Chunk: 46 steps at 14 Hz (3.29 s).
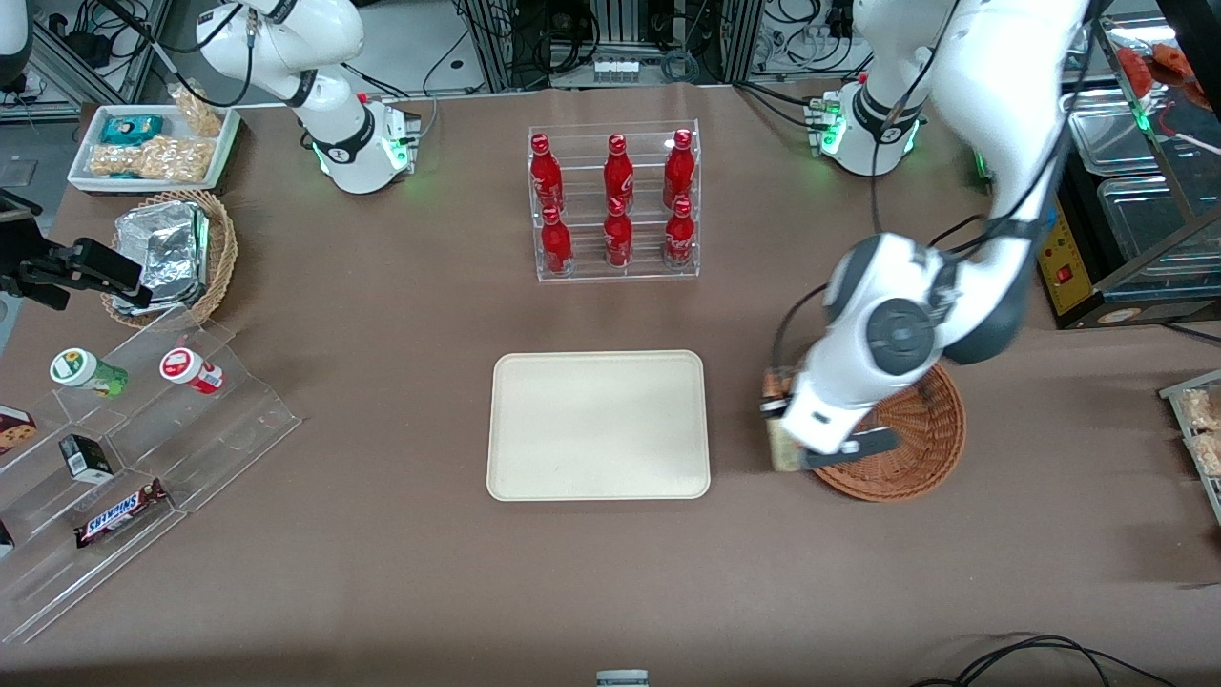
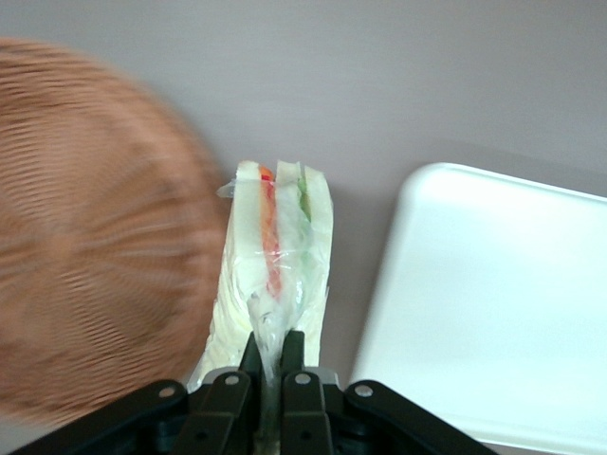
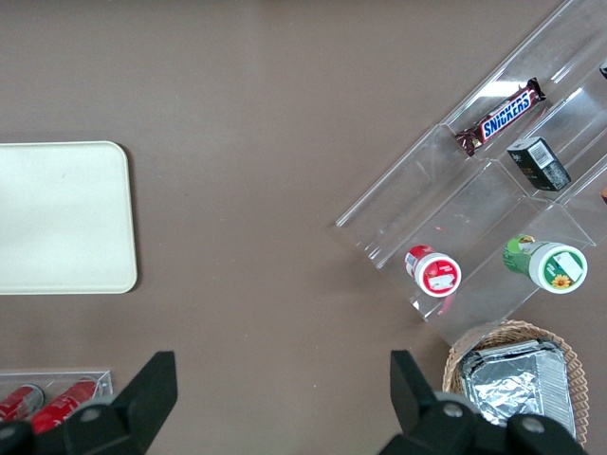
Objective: Place sandwich from basket to tray
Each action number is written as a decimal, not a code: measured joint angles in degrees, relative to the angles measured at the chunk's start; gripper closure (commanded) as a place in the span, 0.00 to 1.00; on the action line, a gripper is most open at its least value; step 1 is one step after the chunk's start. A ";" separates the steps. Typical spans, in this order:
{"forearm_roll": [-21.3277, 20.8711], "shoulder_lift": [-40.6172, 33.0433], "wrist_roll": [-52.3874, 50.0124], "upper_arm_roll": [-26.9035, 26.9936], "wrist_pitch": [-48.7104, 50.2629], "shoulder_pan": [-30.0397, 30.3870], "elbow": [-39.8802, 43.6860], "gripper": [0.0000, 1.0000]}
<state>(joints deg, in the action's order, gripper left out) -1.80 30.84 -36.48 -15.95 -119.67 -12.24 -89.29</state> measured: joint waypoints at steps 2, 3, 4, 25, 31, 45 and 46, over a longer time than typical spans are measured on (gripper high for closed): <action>0.00 4.50 0.03 -2.95 -7.93 -2.18 1.75 1.00; 0.00 6.60 0.03 -3.70 -11.43 -3.92 2.34 1.00; 0.00 8.65 0.02 -3.93 -13.94 -6.15 3.35 1.00; 0.03 22.92 -14.45 -3.71 -17.19 -15.50 17.90 0.00; -0.09 20.59 -17.98 -3.72 -16.58 -16.46 18.22 0.00; -7.63 -8.59 -10.73 -1.85 21.89 -0.02 3.80 0.00; -7.62 -10.48 -8.06 -1.80 21.97 2.30 1.54 0.00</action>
<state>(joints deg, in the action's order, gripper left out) -9.42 20.35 -44.54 -17.75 -97.69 -9.94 -87.75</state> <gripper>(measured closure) 0.000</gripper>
